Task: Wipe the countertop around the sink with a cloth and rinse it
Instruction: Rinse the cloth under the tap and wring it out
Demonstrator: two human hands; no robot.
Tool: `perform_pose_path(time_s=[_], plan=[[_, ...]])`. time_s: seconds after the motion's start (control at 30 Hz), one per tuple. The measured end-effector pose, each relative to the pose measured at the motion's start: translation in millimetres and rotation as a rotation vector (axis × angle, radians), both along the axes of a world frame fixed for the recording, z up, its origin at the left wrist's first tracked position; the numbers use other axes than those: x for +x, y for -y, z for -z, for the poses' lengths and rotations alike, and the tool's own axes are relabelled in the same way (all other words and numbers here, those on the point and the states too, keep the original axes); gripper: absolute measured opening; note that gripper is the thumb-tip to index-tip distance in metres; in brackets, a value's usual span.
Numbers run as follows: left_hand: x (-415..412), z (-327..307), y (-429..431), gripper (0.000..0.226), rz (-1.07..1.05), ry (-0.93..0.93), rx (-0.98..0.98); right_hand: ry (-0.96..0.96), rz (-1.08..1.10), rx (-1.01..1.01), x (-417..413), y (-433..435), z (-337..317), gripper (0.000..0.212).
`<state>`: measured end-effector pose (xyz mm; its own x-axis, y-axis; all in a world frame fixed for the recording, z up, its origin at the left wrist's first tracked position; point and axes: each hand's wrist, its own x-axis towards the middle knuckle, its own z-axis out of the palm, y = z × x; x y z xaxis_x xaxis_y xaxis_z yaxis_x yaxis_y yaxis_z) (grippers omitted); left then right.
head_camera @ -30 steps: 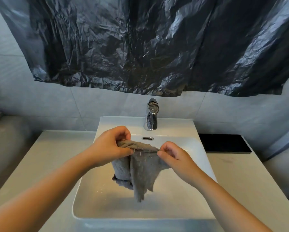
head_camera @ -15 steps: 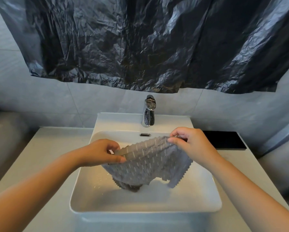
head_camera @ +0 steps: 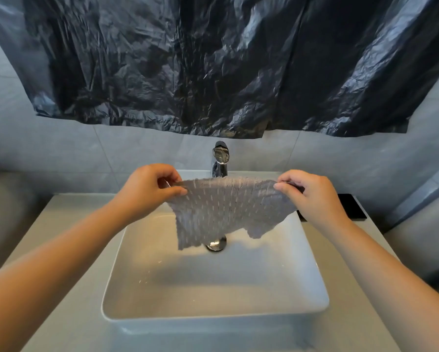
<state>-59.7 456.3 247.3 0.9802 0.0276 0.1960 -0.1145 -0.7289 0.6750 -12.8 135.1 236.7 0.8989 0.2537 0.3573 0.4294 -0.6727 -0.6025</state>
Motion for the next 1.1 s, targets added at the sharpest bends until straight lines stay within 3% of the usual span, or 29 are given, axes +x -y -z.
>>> perform_pose_path(time_s=[0.1, 0.27, 0.47, 0.6, 0.73, 1.1], plan=[[-15, 15, 1, 0.020, 0.099, -0.122, 0.026, -0.059, -0.029, -0.011, -19, 4, 22, 0.006], [-46, 77, 1, 0.021, 0.174, -0.484, 0.079, -0.374, -0.105, -0.096, -55, 16, 83, 0.009], [-61, 126, 4, 0.027, 0.165, -0.629, 0.067, -0.590, -0.151, -0.189, -72, 15, 128, 0.011], [-51, 138, 2, 0.026, 0.128, -0.621, -0.003, -0.643, -0.148, -0.177, -60, 14, 137, 0.012], [-34, 156, 3, 0.009, 0.039, -0.583, -0.045, -0.653, -0.107, -0.195, -40, 12, 150, 0.012], [21, 211, 20, 0.006, -0.136, -0.524, 0.184, -0.564, -0.009, -0.408, 13, -5, 197, 0.018]])
